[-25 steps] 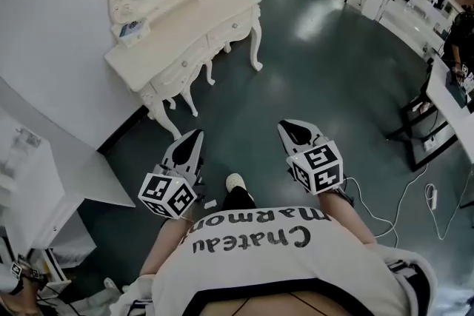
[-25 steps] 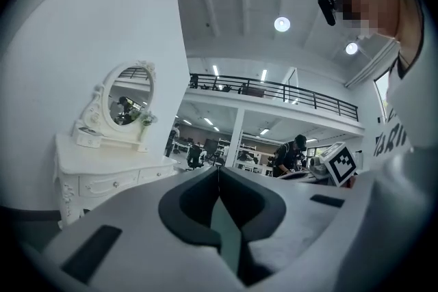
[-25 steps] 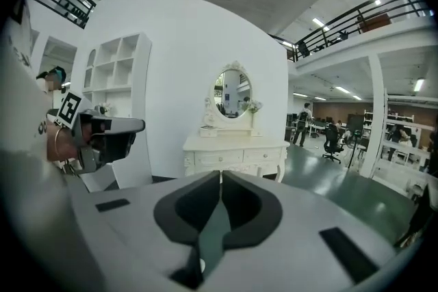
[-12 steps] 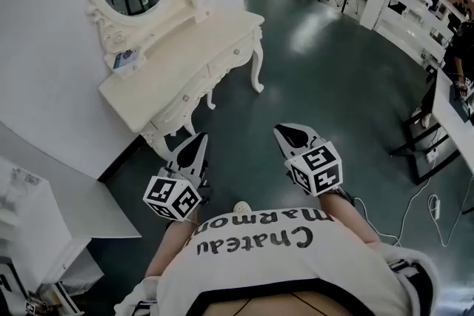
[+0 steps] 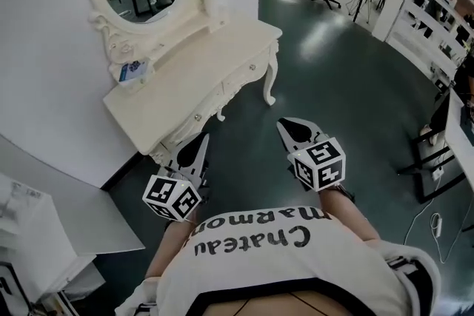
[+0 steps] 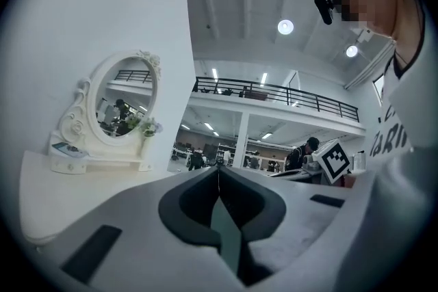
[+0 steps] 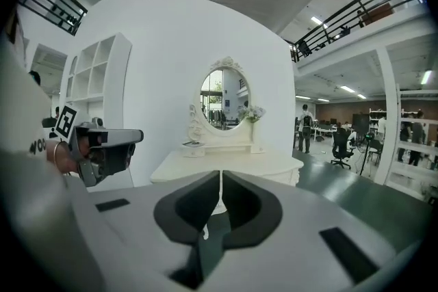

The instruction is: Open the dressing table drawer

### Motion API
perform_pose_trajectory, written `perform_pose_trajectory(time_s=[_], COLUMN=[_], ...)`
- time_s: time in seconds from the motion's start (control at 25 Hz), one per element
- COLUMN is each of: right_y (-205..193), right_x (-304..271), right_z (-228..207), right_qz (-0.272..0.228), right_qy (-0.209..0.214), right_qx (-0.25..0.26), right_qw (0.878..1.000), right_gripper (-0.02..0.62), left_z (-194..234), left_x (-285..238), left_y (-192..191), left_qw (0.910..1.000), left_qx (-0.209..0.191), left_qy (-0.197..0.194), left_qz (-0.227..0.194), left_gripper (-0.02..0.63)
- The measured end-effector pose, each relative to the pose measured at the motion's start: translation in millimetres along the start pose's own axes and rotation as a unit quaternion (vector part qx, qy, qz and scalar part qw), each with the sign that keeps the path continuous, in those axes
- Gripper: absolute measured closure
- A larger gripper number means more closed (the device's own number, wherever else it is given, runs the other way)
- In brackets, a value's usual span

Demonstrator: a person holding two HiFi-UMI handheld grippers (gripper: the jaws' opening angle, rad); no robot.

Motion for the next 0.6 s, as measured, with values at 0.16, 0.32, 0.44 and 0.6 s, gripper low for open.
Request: perform_pose_trajectory(time_s=[0.16,0.32,0.44,0.6], right_y=[6,12,10,8], right_x=[-37,-69,-86,-100], right_z=[-4,-3,-3,-8], right_qz=[0.007,0.010,0.020,0.025], right_qy=[0.021,0.038,0.046,0.047], right_qx=[-0.018,-0.025,-0.025,-0.027], right_qw=[1.000,0.999,0.998,0.998], right_gripper=[0.565,0.565,0.565,0.565], left_z=[27,49,58,66], left_x=[-5,-9,-9,-7], left_y=[1,0,-6,-15], left_qw=[0.9998,0.9994,0.9990,0.9980], left_qx=[0.004,0.009,0.017,0.036], left_qy=[0.018,0.033,0.040,0.050], left_qz=[0.006,0.006,0.010,0.014], left_gripper=[0.583,0.583,0.583,0.583])
Point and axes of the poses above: the fingertips, and each gripper's own axes: x backward along the fingers, z to its left, y out of its top, the point moved 6 cm from there along x, backward along the fingers, and after that the axes turned 6 degrees about z, right-handed, at the moved point
